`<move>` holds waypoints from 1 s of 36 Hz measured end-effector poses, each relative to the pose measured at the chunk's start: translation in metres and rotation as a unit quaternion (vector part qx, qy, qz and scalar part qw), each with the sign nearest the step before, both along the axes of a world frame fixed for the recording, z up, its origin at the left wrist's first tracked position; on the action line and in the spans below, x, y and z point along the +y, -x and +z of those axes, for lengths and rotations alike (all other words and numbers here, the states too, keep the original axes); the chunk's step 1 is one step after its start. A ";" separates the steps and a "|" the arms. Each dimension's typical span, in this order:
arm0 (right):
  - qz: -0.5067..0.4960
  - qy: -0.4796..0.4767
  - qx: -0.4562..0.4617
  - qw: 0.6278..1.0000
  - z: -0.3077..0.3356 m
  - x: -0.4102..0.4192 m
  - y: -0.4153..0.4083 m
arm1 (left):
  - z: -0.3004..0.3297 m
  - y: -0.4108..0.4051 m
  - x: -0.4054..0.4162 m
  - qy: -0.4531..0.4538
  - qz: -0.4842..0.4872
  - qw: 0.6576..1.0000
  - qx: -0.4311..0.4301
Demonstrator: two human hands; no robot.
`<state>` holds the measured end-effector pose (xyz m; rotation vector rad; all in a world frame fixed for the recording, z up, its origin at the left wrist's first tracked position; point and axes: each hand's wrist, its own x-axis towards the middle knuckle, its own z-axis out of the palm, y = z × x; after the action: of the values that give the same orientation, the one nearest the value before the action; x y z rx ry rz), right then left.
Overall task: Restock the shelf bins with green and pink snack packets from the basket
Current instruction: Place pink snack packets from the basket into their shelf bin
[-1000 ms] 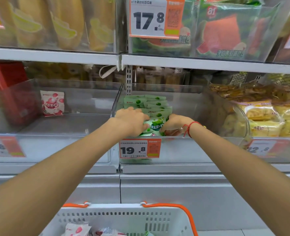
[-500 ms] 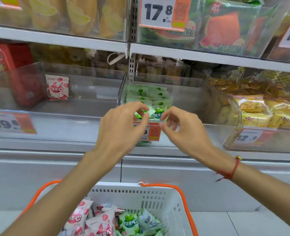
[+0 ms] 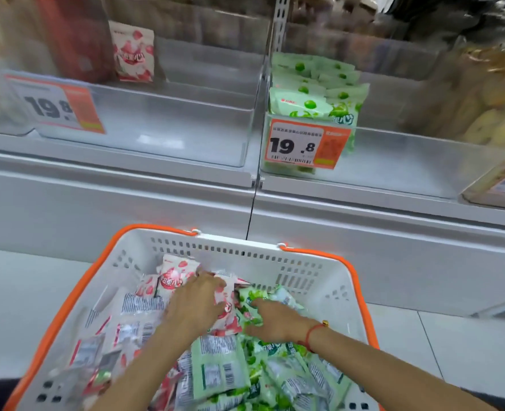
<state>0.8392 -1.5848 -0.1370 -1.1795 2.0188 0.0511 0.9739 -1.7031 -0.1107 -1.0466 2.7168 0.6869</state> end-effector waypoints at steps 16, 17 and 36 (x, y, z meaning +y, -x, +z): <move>-0.217 0.098 -0.194 0.952 -0.044 0.003 -0.002 | -0.055 -0.019 0.005 0.013 0.004 1.000 -0.014; -0.225 0.082 -0.224 0.945 -0.036 0.003 0.004 | -0.054 -0.018 0.003 0.019 0.005 1.000 -0.018; -0.236 0.228 -0.231 0.916 0.177 0.012 0.077 | 0.085 0.040 0.036 -0.323 0.090 0.866 0.371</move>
<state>0.7624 -1.5724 0.0396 -0.8234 1.8662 -0.8995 0.9343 -1.6675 -0.0262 -0.9754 2.5143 2.2324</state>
